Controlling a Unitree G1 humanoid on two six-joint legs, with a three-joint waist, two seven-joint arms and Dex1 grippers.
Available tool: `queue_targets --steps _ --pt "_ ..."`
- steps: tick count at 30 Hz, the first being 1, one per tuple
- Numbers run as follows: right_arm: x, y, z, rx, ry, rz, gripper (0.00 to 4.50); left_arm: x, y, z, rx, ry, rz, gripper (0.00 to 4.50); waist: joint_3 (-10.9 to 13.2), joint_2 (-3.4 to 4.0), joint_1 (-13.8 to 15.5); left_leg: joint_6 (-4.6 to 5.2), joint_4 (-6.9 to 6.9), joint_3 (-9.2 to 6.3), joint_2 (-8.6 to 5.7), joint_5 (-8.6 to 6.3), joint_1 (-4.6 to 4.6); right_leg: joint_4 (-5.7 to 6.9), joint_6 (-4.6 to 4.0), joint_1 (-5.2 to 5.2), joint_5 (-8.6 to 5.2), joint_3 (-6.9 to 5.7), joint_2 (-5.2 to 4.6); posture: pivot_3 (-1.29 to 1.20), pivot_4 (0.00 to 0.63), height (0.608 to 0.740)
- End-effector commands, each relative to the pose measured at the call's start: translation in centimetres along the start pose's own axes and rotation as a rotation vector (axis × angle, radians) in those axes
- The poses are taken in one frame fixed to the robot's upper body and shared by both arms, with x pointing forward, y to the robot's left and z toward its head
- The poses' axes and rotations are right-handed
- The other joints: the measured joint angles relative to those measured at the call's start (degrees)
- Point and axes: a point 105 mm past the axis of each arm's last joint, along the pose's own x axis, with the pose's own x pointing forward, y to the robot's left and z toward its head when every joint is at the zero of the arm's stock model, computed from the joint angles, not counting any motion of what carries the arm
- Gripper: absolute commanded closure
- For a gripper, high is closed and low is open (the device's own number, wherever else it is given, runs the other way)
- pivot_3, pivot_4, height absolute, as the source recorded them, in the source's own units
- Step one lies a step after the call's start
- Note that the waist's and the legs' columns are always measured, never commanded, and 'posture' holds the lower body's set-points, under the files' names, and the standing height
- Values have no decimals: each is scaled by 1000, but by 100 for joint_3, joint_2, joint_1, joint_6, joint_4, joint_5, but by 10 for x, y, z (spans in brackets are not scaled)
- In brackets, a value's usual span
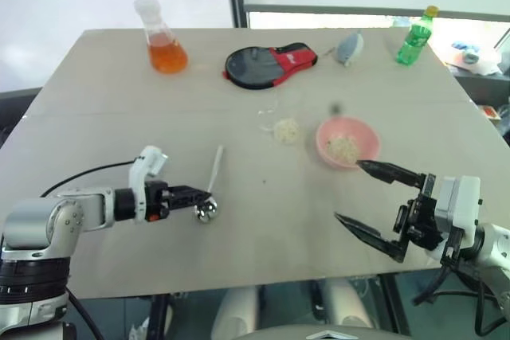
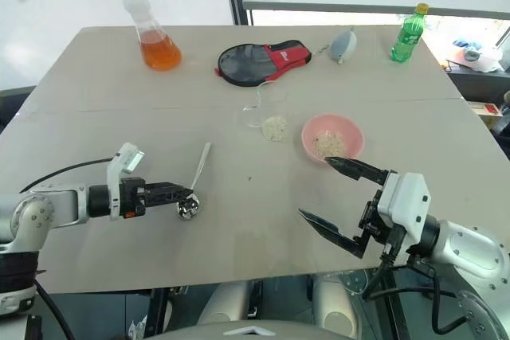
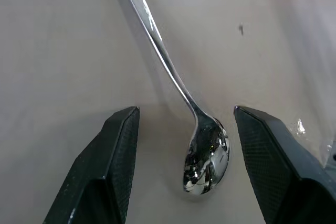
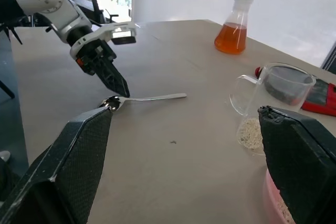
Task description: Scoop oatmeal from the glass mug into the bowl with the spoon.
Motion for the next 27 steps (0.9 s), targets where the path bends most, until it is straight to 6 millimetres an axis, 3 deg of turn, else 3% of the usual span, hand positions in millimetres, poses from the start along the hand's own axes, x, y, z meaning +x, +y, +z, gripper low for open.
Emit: queue_targets --steps 1,7,12,17,21,23,27 --pt "1 3 12 -44 -29 7 0 22 -3 -16 -25 41 -2 2116 -11 18 18 0 0 0 -2 0 2 0 0 2 0 1 -4 0 150 740" --pt "2 4 15 -45 -27 5 0 40 1 -17 -29 26 39 4486 -38 42 55 0 2 0 -9 0 13 -1 1 16 0 0 -7 0 150 740" --pt "4 5 13 -38 -27 14 0 38 0 -7 -5 -43 51 4486 -83 106 64 1 2 0 -19 0 17 1 1 17 0 1 -6 0 150 740" --pt "11 1 12 -36 -55 27 0 18 4 13 135 -136 166 4486 -85 105 76 1 3 -4 -15 1 20 2 2 19 0 0 -5 0 150 740" --pt "14 -3 8 -38 -64 56 0 5 -6 21 209 -170 182 4486 -81 98 71 1 3 -8 -8 1 18 3 1 16 0 -3 -1 0 150 740" --pt "15 -4 7 -32 -74 70 0 -5 0 21 284 -148 250 4486 -76 90 54 1 2 -10 -7 1 14 3 0 13 -1 -4 2 0 150 740" --pt "20 -2 6 -26 -88 96 0 -35 33 35 480 -117 497 4486 -68 83 -15 0 -3 -4 -7 1 12 -1 -1 8 -2 -2 6 0 150 740"
